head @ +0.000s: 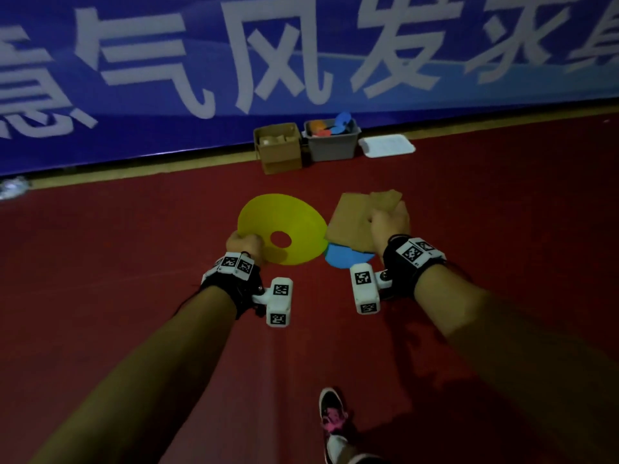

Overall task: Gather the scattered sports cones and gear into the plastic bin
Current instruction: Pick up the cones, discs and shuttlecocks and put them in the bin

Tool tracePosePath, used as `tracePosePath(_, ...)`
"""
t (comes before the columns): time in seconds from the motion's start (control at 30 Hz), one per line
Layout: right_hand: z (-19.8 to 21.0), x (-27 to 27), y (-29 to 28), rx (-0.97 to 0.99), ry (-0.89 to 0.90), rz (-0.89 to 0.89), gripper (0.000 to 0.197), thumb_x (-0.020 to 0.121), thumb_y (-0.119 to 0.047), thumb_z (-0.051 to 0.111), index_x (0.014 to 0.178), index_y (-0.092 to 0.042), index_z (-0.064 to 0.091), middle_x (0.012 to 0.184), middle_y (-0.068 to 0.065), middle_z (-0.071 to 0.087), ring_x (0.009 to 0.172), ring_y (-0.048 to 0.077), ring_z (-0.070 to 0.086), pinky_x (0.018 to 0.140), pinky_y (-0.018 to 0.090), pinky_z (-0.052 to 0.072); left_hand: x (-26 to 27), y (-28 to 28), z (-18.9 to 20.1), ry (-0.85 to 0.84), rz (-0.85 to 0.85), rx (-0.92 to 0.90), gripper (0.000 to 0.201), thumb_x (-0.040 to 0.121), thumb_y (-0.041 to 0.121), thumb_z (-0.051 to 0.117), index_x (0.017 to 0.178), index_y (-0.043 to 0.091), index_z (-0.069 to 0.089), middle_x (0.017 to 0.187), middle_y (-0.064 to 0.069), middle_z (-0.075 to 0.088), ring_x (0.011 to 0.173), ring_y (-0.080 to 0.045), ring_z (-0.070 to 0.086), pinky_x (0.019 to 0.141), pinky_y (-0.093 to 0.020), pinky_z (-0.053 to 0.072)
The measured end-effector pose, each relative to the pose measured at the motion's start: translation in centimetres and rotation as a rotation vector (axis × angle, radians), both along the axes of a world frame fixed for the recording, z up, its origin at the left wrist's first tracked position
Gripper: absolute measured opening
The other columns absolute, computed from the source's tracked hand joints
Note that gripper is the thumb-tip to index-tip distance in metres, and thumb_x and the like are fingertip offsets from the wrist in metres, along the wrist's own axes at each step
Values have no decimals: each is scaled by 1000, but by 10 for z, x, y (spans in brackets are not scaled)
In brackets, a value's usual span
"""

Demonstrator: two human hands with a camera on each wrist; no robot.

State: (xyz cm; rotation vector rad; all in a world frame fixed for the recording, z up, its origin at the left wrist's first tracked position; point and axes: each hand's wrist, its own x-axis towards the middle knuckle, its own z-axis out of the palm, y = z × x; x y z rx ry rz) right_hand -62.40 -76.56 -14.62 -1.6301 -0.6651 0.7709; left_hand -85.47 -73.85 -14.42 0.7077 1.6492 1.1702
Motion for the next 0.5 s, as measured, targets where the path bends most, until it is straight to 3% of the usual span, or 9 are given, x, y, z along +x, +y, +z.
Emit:
tracePosePath(0.07,-2,2,59,-2,4,63,48,84,-13,54,132,-17,53,125,7,61,110,28,60,100,43,48,-1,47,5,39,16,-17,40,94,0,47,133,1,52,120,-23,62,101,-38,60,89,-45,49)
tracePosePath(0.2,15,-4,168,57,-24,220,43,85,3,58,125,-13,56,116,8,63,106,26,61,98,40,49,-3,143,27,110,15,37,32,90,0,45,119,3,57,98,-18,62,88,-37,60,83,-53,54)
tracePosePath(0.27,26,-13,216,87,-35,296,44,87,1,60,128,-13,55,116,8,63,105,24,61,96,36,49,-4,188,37,101,16,43,25,89,-2,43,107,7,57,87,-16,60,85,-38,60,81,-56,54)
tracePosePath(0.37,24,-19,283,83,-52,413,45,90,-1,60,132,-13,53,120,7,63,104,20,60,91,31,50,-1,256,36,93,26,25,19,88,-4,44,91,11,55,78,-12,56,78,-32,55,76,-48,52)
tracePosePath(0.5,-1,-13,381,-18,-204,437,57,90,-19,63,143,-16,41,135,8,57,121,26,55,102,41,46,9,356,11,41,31,-6,24,90,-1,46,78,19,51,77,-13,56,76,-31,55,79,-52,53)
